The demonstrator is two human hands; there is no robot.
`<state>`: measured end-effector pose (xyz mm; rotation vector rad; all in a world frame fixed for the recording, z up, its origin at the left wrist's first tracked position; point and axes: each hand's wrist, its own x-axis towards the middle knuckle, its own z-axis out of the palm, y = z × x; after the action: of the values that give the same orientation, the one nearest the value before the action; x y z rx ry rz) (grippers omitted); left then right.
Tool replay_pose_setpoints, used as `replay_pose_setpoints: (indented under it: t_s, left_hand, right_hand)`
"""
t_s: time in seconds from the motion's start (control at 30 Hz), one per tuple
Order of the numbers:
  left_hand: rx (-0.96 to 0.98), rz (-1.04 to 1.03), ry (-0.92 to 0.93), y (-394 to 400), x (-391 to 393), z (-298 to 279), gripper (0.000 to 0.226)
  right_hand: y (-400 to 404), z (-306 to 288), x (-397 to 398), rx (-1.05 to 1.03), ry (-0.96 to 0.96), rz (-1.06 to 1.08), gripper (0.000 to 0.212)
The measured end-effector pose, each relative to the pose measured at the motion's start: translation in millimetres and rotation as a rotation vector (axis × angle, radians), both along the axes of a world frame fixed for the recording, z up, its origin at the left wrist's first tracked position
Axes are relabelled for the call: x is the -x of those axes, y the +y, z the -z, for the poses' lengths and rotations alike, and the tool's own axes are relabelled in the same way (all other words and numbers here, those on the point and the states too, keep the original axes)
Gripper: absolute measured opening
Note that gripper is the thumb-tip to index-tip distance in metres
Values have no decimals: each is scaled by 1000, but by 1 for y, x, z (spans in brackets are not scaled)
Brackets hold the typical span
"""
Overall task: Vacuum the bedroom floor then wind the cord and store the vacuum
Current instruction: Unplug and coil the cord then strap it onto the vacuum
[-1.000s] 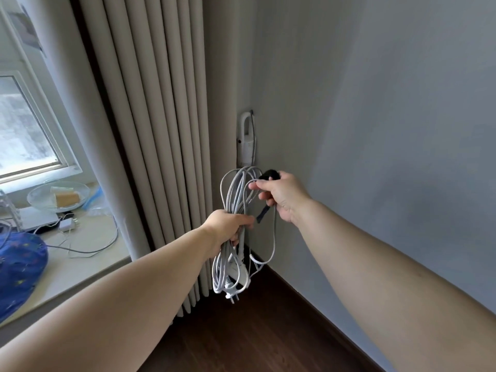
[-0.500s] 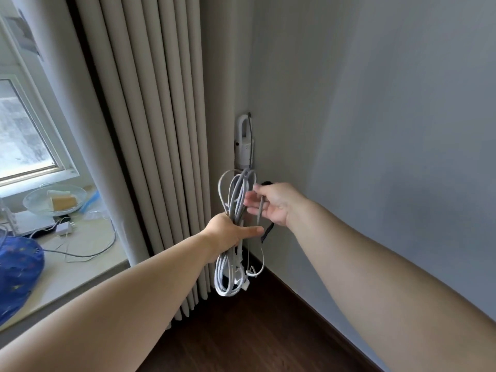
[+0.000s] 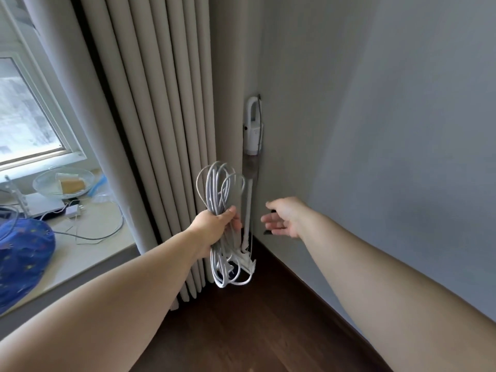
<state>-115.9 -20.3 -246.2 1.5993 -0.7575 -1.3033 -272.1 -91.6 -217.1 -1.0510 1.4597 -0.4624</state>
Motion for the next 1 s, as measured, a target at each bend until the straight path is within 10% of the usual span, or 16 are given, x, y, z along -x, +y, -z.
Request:
replay_pose_setpoints:
  t_s: [0.37, 0.6, 0.83, 1.0]
  left_hand:
    - [159, 18, 335, 0, -17, -2, 32]
    - [232, -35, 324, -1, -48, -12, 31]
    - [179, -307, 75, -6, -88, 4, 30]
    - [52, -162, -174, -7, -58, 9, 32]
  right_hand:
    - [27, 64, -46, -172, -77, -383, 16]
    - [23, 71, -26, -217, 315, -590, 21]
    - [-4, 71, 27, 93, 556, -433, 26]
    - [-6, 40, 8, 382, 627, -412, 67]
